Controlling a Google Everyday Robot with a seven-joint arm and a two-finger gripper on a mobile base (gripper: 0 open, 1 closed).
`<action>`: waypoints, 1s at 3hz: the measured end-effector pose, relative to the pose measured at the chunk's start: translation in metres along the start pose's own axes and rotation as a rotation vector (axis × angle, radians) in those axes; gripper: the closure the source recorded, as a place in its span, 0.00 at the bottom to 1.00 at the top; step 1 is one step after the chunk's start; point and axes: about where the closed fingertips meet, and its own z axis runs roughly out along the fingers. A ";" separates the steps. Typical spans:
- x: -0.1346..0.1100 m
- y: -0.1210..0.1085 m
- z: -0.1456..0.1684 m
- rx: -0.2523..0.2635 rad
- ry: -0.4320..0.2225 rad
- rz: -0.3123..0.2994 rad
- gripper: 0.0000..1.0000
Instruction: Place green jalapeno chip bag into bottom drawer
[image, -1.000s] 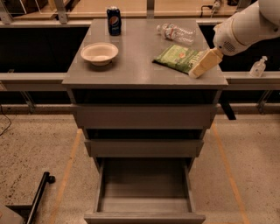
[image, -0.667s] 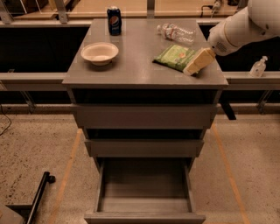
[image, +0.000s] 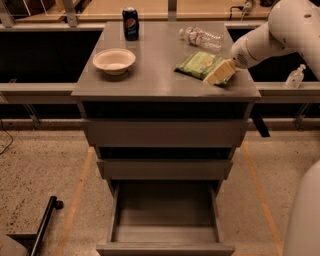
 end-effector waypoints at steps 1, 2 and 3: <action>0.005 -0.009 0.023 -0.013 -0.003 0.043 0.00; 0.011 -0.018 0.040 -0.021 0.000 0.075 0.00; 0.018 -0.022 0.050 -0.031 0.017 0.099 0.17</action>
Offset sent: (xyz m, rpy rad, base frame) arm 0.0545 -0.0155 -0.0358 0.0776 0.0562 -0.0680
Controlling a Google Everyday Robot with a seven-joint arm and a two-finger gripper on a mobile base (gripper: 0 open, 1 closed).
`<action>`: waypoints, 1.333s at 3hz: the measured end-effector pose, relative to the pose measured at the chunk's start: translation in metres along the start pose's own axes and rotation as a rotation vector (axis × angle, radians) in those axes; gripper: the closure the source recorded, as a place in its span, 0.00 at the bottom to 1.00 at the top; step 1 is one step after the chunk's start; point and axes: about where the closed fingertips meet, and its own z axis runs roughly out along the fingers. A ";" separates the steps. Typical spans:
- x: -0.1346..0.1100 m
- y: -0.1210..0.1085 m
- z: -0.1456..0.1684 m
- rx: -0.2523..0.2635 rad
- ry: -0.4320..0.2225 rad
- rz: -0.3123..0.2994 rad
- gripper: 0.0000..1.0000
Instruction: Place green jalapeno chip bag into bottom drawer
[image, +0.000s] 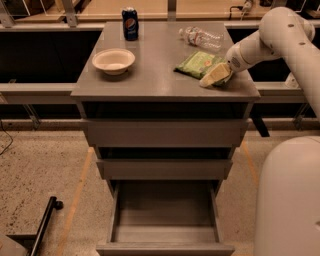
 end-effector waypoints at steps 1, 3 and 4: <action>0.001 0.001 -0.002 -0.001 0.008 0.001 0.41; -0.025 0.030 -0.043 -0.015 -0.027 -0.081 0.95; -0.042 0.062 -0.079 -0.050 -0.066 -0.150 1.00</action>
Offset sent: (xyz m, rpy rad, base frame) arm -0.0283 0.0037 0.0395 -0.0514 -0.0280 0.0186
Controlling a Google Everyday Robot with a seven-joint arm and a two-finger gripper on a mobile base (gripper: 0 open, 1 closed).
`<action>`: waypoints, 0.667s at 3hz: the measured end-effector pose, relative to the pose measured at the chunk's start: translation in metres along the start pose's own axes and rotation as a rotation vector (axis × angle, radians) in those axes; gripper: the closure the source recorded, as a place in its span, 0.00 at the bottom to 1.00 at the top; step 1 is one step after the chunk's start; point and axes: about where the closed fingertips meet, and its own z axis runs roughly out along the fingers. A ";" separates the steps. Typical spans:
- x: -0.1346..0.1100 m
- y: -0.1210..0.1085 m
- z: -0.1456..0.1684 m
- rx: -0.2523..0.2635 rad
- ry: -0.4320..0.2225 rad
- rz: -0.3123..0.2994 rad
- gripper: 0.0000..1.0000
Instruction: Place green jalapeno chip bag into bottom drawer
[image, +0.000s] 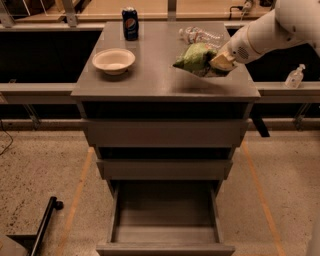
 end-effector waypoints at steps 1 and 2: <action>-0.016 0.041 -0.035 -0.051 -0.024 -0.075 1.00; -0.019 0.088 -0.061 -0.106 -0.052 -0.092 1.00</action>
Offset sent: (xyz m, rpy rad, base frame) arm -0.1737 0.0536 0.0259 0.0537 0.0485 0.2223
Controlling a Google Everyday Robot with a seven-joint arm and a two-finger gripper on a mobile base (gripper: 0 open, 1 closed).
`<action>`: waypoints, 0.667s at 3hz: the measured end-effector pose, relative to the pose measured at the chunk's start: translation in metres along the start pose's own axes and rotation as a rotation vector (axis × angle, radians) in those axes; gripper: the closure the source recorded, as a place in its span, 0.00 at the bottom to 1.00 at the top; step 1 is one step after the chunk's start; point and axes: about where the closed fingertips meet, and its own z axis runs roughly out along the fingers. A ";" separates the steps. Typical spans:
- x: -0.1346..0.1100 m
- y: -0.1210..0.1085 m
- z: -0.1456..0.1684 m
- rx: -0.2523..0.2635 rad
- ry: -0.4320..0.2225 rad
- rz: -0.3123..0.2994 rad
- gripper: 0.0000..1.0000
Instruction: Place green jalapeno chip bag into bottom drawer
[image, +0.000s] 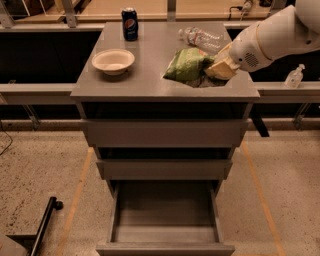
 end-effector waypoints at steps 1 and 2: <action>0.009 0.060 -0.007 -0.055 0.004 0.036 1.00; 0.028 0.082 0.007 -0.099 0.039 0.051 1.00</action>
Offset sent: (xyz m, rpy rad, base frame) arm -0.0510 0.0155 -0.0140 0.0220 0.0518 0.0128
